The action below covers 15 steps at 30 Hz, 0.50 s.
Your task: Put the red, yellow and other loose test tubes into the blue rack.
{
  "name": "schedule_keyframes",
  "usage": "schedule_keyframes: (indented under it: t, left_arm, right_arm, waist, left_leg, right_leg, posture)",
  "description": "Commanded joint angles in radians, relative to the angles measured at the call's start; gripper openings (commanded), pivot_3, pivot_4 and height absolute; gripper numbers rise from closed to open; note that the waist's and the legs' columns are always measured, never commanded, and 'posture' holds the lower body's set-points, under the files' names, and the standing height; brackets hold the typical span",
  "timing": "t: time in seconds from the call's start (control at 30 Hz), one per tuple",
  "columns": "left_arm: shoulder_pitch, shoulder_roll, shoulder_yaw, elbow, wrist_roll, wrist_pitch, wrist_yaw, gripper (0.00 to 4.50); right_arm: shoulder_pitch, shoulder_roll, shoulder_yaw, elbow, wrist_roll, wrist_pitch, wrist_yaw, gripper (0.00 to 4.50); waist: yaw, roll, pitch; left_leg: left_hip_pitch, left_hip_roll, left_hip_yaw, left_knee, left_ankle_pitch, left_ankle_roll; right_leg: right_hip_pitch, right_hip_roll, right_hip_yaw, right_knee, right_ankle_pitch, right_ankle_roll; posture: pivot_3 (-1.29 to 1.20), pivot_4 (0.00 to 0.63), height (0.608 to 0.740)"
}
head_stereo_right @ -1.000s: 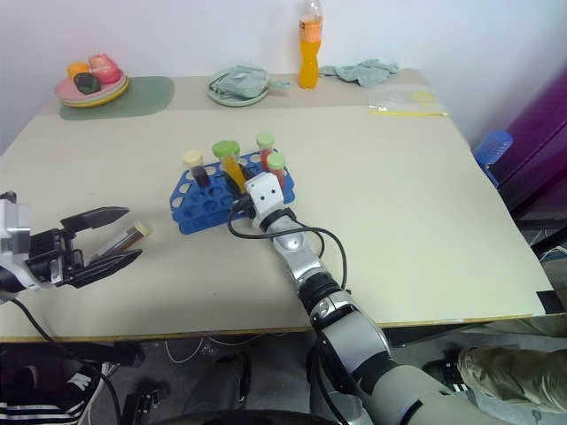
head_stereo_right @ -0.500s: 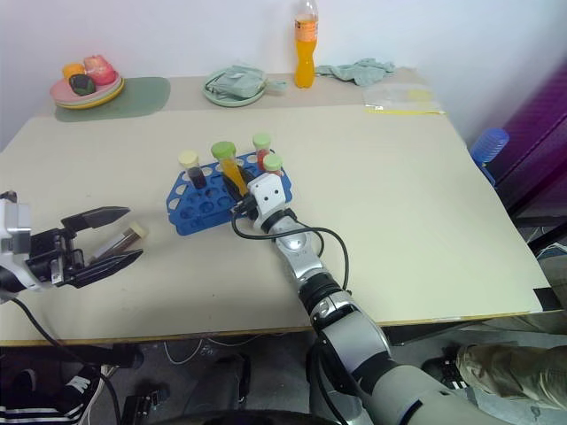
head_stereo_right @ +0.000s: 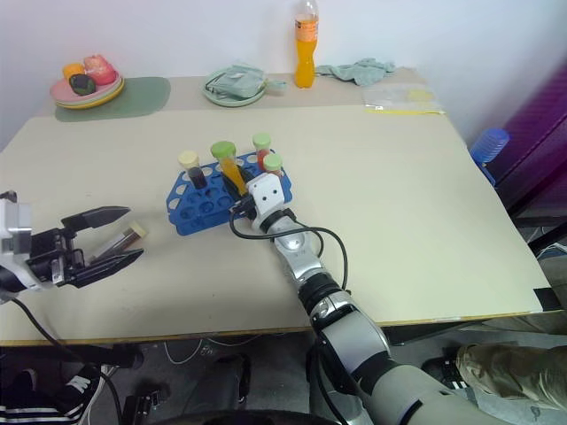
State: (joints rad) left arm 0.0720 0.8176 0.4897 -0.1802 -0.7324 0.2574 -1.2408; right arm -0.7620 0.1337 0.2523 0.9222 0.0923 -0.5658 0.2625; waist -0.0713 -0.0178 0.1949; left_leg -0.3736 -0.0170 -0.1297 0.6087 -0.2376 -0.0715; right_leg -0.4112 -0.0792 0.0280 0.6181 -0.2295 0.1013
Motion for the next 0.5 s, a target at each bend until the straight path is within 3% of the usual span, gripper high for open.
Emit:
schedule_keyframes:
  t: [0.03, 0.27, 0.5]
  left_arm:
    - [-0.004, 0.001, 0.019, -0.035, -0.021, 0.003, 0.003, 4.5]
    - [-0.004, -0.007, 0.011, -0.04, -0.022, 0.006, 0.007, 4.5]
    - [-0.032, -0.015, -0.009, -0.019, -0.01, -0.005, 0.0, 4.5]
  right_arm:
    - [-0.024, 0.195, 0.013, -0.022, 0.001, 0.012, 0.008, 0.76]
    - [0.034, 0.115, 0.033, -0.257, 0.017, 0.136, 0.02, 0.76]
    - [0.099, 0.013, 0.012, -0.624, 0.064, 0.423, 0.03, 0.76]
  waist:
    - [0.0, 0.0, 0.0]
    - [0.0, 0.001, 0.001]
    - [0.004, 0.0, 0.0]
  left_leg:
    - [0.0, 0.0, 0.0, 0.0, 0.0, 0.0]
    - [-0.001, 0.0, 0.0, -0.001, 0.0, 0.0]
    - [-0.002, 0.0, 0.0, -0.002, 0.0, 0.0]
  right_leg:
    - [0.0, 0.0, 0.0, 0.0, 0.0, 0.0]
    - [-0.002, 0.0, 0.0, 0.0, 0.0, 0.0]
    - [-0.003, 0.0, 0.0, -0.001, 0.0, 0.0]
  posture:
    - [0.0, 0.15, 0.74]
    - [0.0, 0.15, 0.74]
    - [0.0, 0.15, 0.74]
